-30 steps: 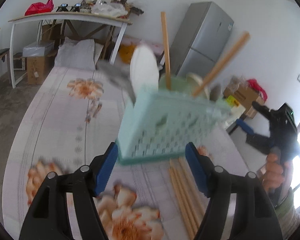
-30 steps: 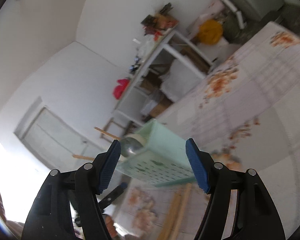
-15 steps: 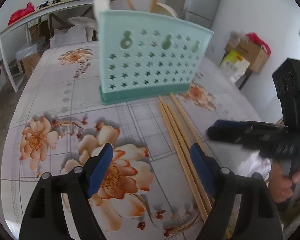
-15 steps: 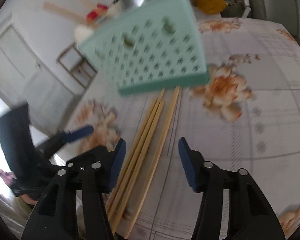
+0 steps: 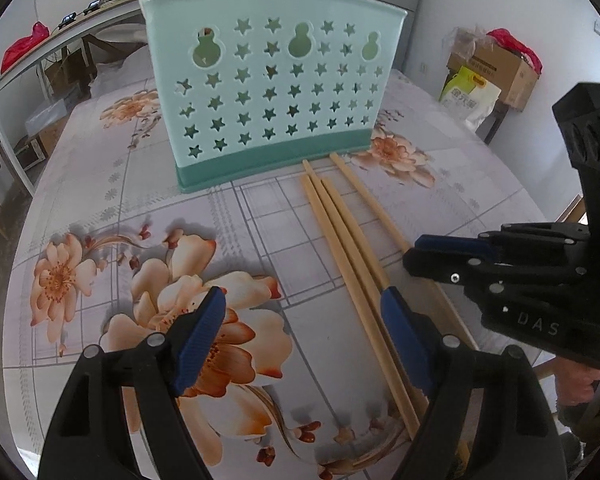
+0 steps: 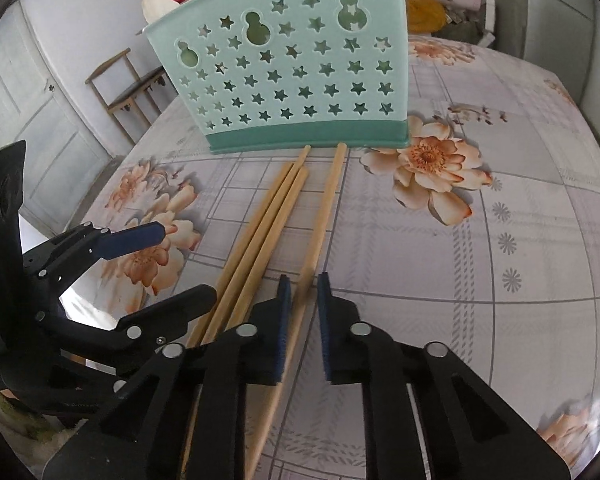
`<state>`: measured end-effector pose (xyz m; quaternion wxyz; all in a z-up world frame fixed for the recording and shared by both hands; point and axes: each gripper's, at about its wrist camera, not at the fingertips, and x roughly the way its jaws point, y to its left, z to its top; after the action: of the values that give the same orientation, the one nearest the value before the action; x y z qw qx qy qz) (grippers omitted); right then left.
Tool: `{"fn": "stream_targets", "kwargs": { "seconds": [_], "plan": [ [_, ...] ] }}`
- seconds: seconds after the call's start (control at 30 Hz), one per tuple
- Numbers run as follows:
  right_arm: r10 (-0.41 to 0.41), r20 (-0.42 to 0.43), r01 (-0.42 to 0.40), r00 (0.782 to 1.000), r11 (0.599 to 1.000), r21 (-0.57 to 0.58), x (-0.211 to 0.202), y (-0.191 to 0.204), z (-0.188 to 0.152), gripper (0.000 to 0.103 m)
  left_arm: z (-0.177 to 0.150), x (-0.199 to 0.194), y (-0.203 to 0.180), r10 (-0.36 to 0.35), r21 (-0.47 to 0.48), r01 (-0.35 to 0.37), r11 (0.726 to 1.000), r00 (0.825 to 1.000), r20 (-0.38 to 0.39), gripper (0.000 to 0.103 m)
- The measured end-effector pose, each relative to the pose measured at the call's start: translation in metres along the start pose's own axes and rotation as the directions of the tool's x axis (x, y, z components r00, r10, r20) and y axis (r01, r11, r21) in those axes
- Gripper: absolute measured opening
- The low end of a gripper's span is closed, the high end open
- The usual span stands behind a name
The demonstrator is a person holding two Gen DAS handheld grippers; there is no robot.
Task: Organize utensils
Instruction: 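Grasp a wooden chopstick on the table with the right tool while the left tool grasps another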
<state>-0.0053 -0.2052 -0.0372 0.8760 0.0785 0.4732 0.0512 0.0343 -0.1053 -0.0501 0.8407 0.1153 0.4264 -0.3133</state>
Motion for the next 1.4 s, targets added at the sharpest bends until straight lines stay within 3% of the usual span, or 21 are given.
{"fn": "stream_targets", "kwargs": {
  "seconds": [0.43,0.5,0.6,0.7,0.8,0.87,1.27,1.4],
  "plan": [
    [-0.002,0.008,0.002,1.0,1.0,0.023,-0.004,-0.008,0.0,0.007,0.0,0.006,0.013,0.092,-0.013,-0.092,0.996,0.996,-0.023,0.078],
    [-0.008,0.009,0.008,1.0,1.0,0.014,-0.004,-0.007,0.0,0.007,0.0,0.003,0.017,0.094,-0.025,-0.094,0.995,0.995,-0.024,0.071],
    [-0.006,0.007,0.006,1.0,1.0,0.013,-0.004,-0.008,-0.001,0.006,-0.002,-0.002,0.021,0.082,-0.038,-0.083,0.996,0.996,-0.028,0.052],
    [-0.004,0.001,0.004,1.0,1.0,0.006,-0.005,-0.008,-0.002,0.006,-0.004,-0.007,0.025,0.056,-0.051,-0.057,0.997,0.998,-0.035,0.039],
    [0.001,-0.006,-0.001,1.0,1.0,0.002,-0.007,-0.008,-0.005,0.005,-0.008,-0.011,0.025,0.036,-0.055,-0.038,0.998,0.998,-0.051,0.014],
    [0.006,-0.011,-0.006,1.0,1.0,0.005,-0.009,-0.01,-0.007,0.005,-0.012,-0.014,0.025,0.017,-0.064,-0.021,0.998,0.998,-0.064,0.007],
    [0.034,-0.056,-0.031,0.998,0.998,0.056,-0.024,-0.024,-0.022,0.008,-0.036,-0.037,0.045,-0.027,-0.155,0.009,0.988,0.993,-0.114,0.006],
    [0.052,-0.06,-0.049,0.997,0.997,0.055,-0.022,-0.023,-0.018,0.013,-0.034,-0.035,0.049,-0.052,-0.168,0.031,0.985,0.992,-0.119,0.014]
  ]
}}
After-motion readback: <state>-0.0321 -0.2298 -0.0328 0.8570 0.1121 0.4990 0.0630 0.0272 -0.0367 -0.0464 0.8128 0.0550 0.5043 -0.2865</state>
